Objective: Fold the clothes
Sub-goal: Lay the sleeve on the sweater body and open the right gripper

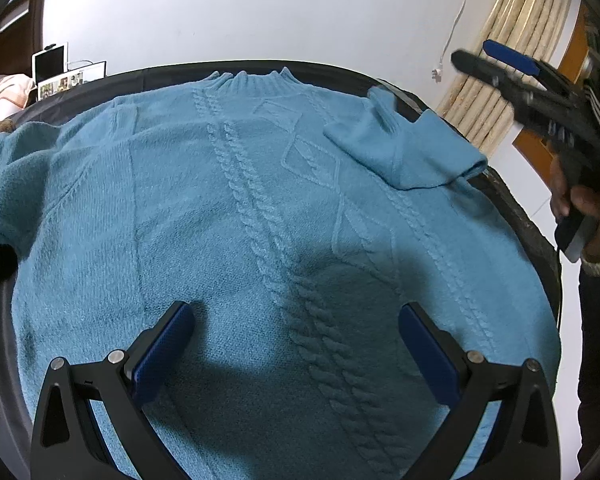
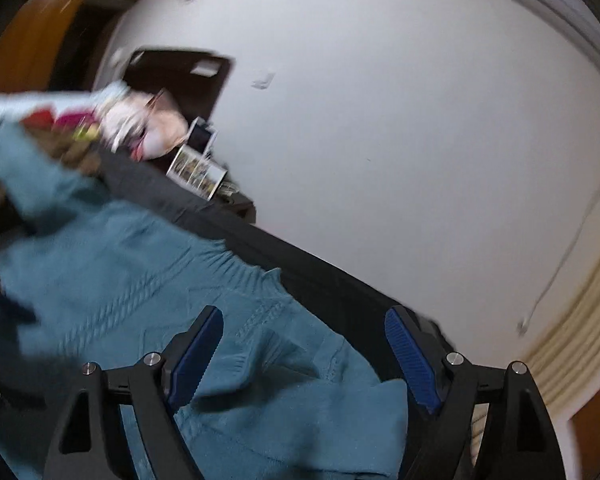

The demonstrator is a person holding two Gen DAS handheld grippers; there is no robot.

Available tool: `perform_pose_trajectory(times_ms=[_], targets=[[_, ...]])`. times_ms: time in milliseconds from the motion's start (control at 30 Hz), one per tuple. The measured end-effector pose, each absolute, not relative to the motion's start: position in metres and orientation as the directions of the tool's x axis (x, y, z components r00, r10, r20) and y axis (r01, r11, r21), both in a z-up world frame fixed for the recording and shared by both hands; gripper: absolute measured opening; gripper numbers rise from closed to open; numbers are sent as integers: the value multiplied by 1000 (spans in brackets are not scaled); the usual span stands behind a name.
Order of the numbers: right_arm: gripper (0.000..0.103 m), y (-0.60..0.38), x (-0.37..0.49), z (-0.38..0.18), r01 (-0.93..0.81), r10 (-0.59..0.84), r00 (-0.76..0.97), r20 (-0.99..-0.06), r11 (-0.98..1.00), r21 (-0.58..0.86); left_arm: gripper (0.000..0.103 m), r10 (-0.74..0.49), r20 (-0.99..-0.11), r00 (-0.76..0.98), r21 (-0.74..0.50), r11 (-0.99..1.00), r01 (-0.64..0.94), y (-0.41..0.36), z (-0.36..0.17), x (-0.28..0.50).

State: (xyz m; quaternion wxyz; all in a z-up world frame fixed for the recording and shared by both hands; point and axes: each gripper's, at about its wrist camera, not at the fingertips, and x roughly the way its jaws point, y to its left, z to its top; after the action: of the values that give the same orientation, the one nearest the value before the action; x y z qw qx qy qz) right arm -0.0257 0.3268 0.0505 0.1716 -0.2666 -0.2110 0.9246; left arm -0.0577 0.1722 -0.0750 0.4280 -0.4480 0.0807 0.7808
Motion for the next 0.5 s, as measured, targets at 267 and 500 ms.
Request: perform_pose_trajectory(times_ms=[267, 500], targets=[[85, 362, -18, 66, -385, 508, -728, -461, -859, -338, 103, 600, -766, -230, -264, -620, -739, 172, -76, -58], [85, 432, -16, 38, -469, 282, -694, -662, -875, 119, 103, 590, -769, -244, -245, -625, -741, 172, -77, -54]])
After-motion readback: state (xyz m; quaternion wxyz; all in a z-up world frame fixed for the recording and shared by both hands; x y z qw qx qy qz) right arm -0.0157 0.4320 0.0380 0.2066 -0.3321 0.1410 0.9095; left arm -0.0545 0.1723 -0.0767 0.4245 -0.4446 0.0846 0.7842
